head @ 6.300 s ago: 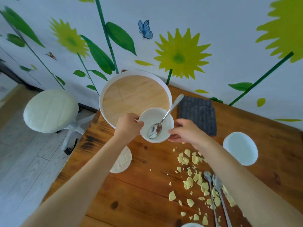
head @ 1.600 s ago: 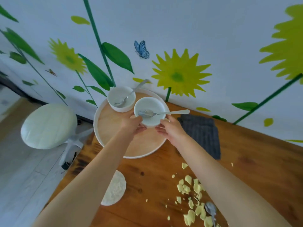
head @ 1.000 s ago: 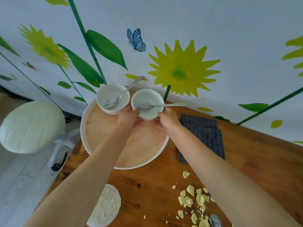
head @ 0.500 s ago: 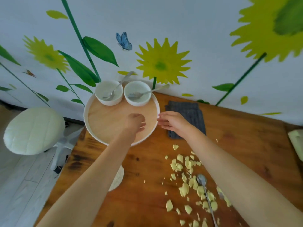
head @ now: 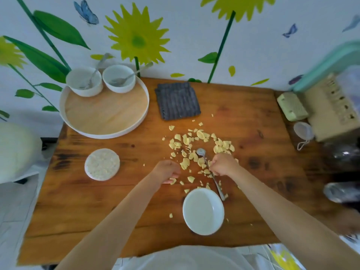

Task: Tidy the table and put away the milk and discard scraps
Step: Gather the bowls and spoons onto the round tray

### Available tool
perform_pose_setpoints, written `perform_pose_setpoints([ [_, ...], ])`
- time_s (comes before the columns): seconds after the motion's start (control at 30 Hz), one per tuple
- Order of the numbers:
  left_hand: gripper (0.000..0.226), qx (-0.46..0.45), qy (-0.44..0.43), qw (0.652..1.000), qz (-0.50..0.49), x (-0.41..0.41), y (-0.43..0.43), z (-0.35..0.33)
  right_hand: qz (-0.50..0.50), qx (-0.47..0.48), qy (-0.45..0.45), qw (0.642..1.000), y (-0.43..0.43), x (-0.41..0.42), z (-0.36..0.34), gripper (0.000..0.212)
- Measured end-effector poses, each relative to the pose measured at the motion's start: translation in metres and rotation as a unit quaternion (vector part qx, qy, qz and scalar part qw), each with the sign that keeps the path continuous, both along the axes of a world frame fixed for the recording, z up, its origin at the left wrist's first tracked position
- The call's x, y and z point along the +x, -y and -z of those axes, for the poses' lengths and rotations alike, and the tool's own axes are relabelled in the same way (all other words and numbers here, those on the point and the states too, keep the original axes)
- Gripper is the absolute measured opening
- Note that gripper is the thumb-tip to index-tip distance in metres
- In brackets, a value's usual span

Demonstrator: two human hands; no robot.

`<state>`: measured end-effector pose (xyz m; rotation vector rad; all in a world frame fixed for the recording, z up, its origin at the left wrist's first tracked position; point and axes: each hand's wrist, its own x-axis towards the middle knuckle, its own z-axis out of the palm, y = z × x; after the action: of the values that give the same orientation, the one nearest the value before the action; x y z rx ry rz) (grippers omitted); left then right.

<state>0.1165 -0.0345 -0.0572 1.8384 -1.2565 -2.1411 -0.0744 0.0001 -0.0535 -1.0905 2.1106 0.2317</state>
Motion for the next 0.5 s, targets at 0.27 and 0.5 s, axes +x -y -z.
perform_pose_setpoints([
  [0.27, 0.027, 0.043, 0.038, 0.993, 0.1, -0.017, -0.036, -0.001, -0.028, -0.007, -0.159, 0.987, -0.029, 0.014, 0.012, 0.02],
  [0.5, 0.04, 0.004, 0.052, 0.975, 0.214, -0.015, -0.058, 0.002, -0.078, -0.018, -0.195, 0.977, -0.035, 0.017, 0.009, 0.015],
])
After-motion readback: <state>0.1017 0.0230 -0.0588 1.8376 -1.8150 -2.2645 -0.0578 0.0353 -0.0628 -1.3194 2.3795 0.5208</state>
